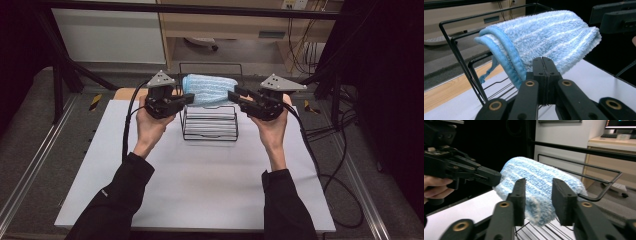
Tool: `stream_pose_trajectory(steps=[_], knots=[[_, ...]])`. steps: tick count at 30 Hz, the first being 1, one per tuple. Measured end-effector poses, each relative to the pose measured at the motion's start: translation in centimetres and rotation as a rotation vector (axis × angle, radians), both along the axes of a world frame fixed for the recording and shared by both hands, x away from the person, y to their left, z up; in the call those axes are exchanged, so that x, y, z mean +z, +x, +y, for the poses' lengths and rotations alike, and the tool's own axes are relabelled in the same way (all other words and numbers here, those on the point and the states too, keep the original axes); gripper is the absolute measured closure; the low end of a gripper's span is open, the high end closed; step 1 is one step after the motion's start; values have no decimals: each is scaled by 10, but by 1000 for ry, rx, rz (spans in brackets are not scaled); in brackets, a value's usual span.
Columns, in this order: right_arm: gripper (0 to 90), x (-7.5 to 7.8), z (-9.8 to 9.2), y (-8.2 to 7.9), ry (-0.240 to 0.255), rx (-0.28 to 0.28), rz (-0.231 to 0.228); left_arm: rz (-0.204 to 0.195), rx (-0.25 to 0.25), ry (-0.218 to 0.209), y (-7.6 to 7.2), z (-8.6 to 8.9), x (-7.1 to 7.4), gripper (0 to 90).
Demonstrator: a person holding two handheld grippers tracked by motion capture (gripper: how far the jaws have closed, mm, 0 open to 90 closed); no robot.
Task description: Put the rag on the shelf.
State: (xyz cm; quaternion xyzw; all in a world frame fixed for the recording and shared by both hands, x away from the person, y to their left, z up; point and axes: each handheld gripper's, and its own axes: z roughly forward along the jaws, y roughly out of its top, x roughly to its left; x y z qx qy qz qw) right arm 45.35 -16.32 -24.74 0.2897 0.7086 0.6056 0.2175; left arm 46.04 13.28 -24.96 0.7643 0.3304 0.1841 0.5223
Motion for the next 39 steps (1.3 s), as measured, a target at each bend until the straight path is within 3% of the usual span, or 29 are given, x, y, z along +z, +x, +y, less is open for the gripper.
stream_pose_trajectory(steps=[5, 10, 24, 33, 39], knots=[[830, -4, 4, 0, -32, 28, 48, 4, 3, 12, 1, 0, -6, 894], [881, -14, 3, 5, -44, 21, 102, 11, 11, 25, 3, 0, -12, 894], [900, -39, 4, 20, -70, -44, 128, 4, 44, 44, 13, -5, -23, 895], [900, -40, 5, 22, -80, -57, 121, -4, 49, 40, 14, -3, -25, 894], [830, -36, 1, 13, -73, -38, 101, 1, 24, 5, 7, 3, -18, 850]])
